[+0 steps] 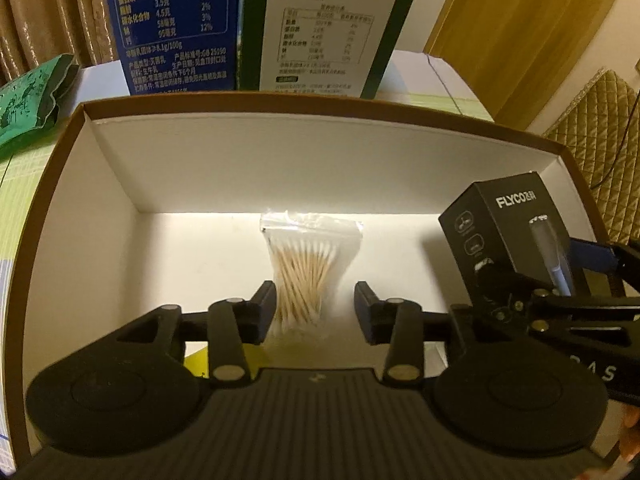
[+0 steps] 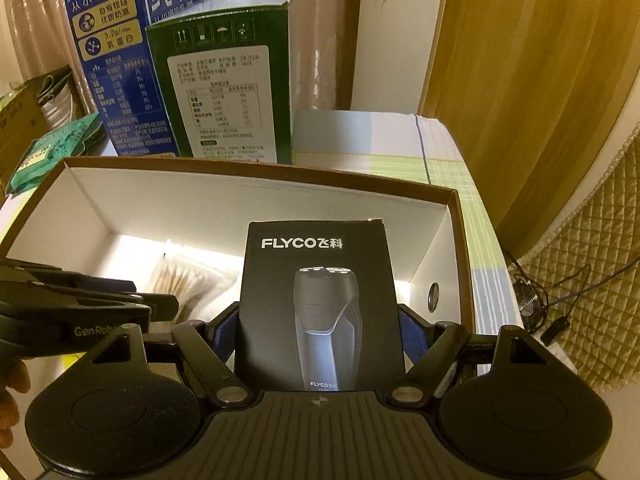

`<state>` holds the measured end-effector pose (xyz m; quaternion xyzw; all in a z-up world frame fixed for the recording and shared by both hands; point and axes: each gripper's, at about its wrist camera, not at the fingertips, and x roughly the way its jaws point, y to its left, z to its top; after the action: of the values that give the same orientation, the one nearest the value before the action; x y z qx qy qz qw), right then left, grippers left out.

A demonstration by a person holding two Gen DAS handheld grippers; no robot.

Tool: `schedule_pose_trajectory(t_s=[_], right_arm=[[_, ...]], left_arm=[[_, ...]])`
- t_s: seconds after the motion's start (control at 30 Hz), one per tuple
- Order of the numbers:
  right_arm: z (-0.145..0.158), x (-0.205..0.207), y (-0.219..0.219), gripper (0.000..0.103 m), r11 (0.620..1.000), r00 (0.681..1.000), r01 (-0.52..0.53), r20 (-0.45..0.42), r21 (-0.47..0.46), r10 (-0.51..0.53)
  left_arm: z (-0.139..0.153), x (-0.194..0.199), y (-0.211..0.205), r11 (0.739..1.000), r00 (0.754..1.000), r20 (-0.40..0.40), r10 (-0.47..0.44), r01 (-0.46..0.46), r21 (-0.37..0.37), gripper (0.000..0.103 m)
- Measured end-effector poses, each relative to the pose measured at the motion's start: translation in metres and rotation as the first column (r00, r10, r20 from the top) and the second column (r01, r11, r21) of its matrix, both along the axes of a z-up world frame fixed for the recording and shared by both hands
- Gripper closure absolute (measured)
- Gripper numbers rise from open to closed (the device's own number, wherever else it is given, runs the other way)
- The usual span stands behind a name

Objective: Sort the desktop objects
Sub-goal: 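Lift the swab bag and FLYCO box over the box and lower them inside, then open both tools and withdraw them from the box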

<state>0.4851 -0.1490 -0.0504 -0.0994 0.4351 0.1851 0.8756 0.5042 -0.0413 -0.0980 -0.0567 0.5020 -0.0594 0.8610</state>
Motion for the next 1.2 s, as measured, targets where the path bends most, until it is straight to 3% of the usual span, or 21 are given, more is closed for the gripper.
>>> schedule_pose_trajectory(t_s=[0.4, 0.87, 1.2], right_arm=[[-0.007, 0.003, 0.008, 0.027, 0.999, 0.996, -0.049, 0.068, -0.016, 0.050], [0.006, -0.027, -0.013, 0.006, 0.996, 0.996, -0.082, 0.034, 0.045, 0.081], [0.021, -0.058, -0.029, 0.002, 0.992, 0.999, -0.039, -0.005, 0.121, 0.040]], left_arm=[[0.002, 0.001, 0.009, 1.000, 1.000, 0.003, 0.002, -0.003, 0.025, 0.064], [0.016, -0.019, 0.026, 0.999, 0.999, 0.026, -0.021, 0.020, 0.047, 0.046], [0.045, -0.059, 0.029, 0.992, 0.994, 0.082, -0.069, 0.060, 0.107, 0.034]])
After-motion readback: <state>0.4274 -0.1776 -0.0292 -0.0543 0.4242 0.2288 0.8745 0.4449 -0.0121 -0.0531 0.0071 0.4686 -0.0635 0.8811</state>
